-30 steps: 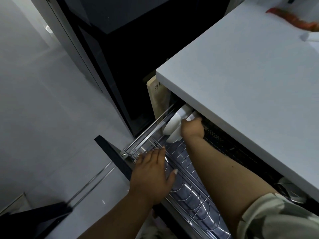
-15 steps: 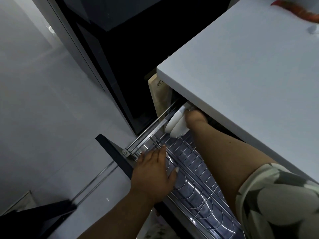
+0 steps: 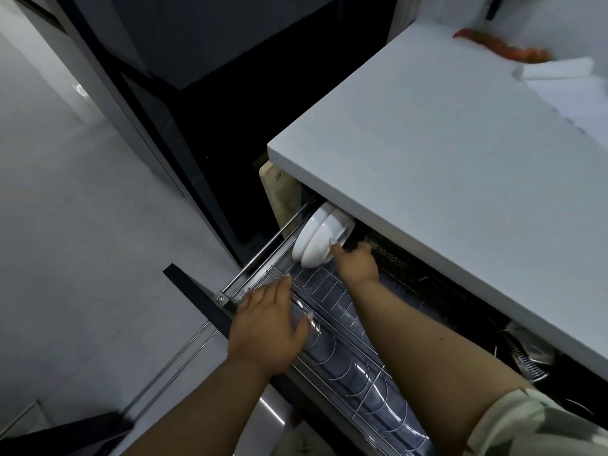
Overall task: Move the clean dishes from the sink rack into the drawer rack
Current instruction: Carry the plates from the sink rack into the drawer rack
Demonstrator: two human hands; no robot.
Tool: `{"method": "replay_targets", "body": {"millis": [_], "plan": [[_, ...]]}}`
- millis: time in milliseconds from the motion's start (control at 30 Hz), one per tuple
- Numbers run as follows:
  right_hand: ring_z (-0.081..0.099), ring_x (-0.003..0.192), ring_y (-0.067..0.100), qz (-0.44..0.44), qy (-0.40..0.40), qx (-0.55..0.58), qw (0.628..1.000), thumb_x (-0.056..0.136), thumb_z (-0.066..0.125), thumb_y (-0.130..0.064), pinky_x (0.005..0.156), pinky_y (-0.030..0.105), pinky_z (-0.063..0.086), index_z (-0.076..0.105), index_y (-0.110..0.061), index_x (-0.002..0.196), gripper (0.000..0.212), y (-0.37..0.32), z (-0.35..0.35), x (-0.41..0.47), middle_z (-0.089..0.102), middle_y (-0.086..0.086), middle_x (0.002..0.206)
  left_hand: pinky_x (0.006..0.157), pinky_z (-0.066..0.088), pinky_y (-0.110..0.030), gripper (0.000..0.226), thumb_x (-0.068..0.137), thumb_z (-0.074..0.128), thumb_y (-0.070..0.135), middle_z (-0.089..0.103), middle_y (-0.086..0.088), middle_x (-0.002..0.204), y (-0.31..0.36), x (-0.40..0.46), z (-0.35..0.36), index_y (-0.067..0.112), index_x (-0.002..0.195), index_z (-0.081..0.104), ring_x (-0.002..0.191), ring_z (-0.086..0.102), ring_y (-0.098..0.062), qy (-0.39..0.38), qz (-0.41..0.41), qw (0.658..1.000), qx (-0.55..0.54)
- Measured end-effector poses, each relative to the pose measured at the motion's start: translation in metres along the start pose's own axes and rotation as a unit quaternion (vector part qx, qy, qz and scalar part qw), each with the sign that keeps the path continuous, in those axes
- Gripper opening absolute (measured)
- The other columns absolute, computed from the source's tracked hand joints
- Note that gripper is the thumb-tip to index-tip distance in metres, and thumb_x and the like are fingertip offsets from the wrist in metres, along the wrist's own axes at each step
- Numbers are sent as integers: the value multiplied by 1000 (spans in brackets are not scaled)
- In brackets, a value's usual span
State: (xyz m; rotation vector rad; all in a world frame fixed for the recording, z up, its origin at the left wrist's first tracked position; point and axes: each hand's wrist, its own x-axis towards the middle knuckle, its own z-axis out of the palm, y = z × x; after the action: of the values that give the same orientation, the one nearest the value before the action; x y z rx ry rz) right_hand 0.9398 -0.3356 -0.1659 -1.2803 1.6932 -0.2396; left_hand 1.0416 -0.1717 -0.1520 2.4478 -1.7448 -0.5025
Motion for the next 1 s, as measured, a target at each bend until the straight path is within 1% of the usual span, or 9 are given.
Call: {"method": "replay_targets", "body": {"millis": [100, 200, 267, 333, 400, 567, 733, 867, 1000], "plan": [[53, 122, 32, -12, -13, 28, 999, 89, 52, -55, 86, 27, 39, 33, -8, 143, 74, 14, -7, -20, 51, 15, 138, 119, 19, -38, 82, 85, 19, 68, 32, 1, 155, 2, -1, -2, 21, 152, 15, 141, 29, -17, -1, -6, 1000, -5], [55, 119, 27, -32, -15, 60, 998, 89, 52, -55, 86, 23, 38, 38, -10, 141, 70, 23, -22, -40, 53, 10, 136, 119, 17, -40, 76, 92, 34, 61, 27, -1, 157, 9, -4, -8, 19, 153, 13, 143, 25, -19, -10, -13, 999, -35], [54, 119, 25, -47, -4, 72, 996, 91, 52, -51, 81, 22, 35, 40, -11, 140, 64, 27, -38, -56, 54, 8, 135, 119, 19, -41, 75, 94, 40, 56, 27, -4, 157, 22, -9, -14, 18, 153, 12, 143, 23, -22, -6, -31, 995, -92], [55, 117, 24, -65, 10, 94, 993, 91, 51, -52, 83, 25, 39, 42, -12, 140, 64, 35, -54, -71, 56, 7, 133, 117, 25, -42, 74, 94, 43, 52, 29, -5, 156, 40, -16, -19, 19, 153, 14, 142, 26, -23, 13, -37, 988, -151], [56, 113, 22, -82, 31, 118, 989, 90, 51, -55, 83, 27, 40, 45, -13, 137, 63, 42, -72, -88, 58, 4, 129, 115, 28, -42, 74, 94, 44, 52, 29, -4, 156, 62, -26, -23, 20, 154, 13, 142, 27, -22, 21, -27, 984, -177], [56, 88, 11, -116, 90, 177, 973, 90, 51, -54, 66, 24, 39, 55, -12, 122, 52, 71, -126, -132, 61, -3, 102, 113, 32, -41, 74, 94, 44, 52, 32, -7, 154, 125, -56, -31, 23, 153, 11, 139, 34, -23, 16, 25, 977, -212], [57, 84, 14, -129, 147, 219, 956, 91, 51, -52, 61, 23, 38, 59, -14, 105, 42, 112, -183, -176, 61, -3, 92, 112, 33, -39, 73, 94, 45, 50, 40, -4, 149, 188, -89, -40, 24, 153, 12, 137, 36, -20, 18, 92, 962, -255], [57, 80, 14, -122, 196, 248, 941, 93, 50, -50, 62, 24, 40, 59, -15, 96, 36, 144, -227, -210, 62, -2, 86, 109, 34, -36, 71, 95, 45, 48, 45, 0, 144, 237, -115, -43, 21, 153, 14, 133, 39, -18, 18, 145, 951, -272], [56, 73, 15, -109, 252, 266, 924, 94, 50, -46, 57, 22, 39, 59, -11, 90, 37, 177, -268, -238, 60, -2, 78, 106, 36, -35, 70, 96, 43, 50, 45, 2, 142, 282, -140, -41, 22, 153, 13, 131, 41, -18, -13, 192, 942, -274]]}}
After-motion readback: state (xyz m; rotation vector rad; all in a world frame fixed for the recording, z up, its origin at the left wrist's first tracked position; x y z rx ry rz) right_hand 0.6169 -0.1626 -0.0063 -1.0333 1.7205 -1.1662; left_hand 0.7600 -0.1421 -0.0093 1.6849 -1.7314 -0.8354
